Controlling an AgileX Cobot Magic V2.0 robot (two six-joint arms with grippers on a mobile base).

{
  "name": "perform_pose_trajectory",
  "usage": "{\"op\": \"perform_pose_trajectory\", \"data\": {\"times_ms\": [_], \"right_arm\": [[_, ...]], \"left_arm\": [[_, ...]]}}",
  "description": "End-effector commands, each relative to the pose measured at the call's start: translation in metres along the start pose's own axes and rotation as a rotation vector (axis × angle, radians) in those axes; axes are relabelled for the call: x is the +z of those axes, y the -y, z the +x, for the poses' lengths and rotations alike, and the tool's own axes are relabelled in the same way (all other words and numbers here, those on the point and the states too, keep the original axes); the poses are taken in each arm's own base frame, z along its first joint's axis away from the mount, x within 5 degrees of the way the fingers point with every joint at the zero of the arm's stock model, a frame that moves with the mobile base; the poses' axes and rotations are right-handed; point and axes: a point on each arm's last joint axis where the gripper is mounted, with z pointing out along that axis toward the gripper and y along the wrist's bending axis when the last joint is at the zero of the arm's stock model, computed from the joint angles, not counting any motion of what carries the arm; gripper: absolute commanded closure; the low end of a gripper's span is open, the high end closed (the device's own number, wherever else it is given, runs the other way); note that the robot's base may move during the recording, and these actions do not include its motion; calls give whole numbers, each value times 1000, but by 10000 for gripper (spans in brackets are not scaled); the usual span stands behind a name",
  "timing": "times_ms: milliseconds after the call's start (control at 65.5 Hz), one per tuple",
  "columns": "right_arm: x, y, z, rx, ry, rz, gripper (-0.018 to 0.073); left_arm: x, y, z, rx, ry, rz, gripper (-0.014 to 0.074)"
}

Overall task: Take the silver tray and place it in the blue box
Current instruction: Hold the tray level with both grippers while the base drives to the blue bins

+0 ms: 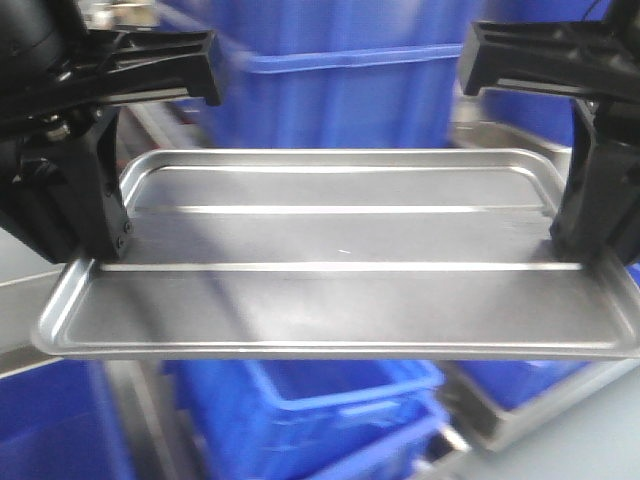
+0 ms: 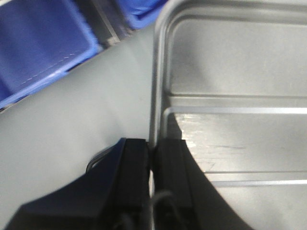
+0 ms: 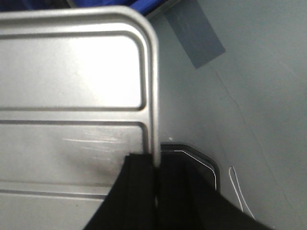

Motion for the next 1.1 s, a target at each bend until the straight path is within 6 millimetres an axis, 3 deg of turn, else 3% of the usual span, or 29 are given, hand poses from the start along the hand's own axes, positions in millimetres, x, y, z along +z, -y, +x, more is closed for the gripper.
{"op": "perform_pose_trajectory", "data": {"times_ms": [0, 1085], "right_arm": [[-10, 0, -7, -21, 58, -8, 510], [-10, 0, -6, -21, 57, -7, 510]], "left_arm": [[-15, 1, -5, -3, 52, 29, 610], [-15, 1, -5, -3, 52, 29, 610]]}}
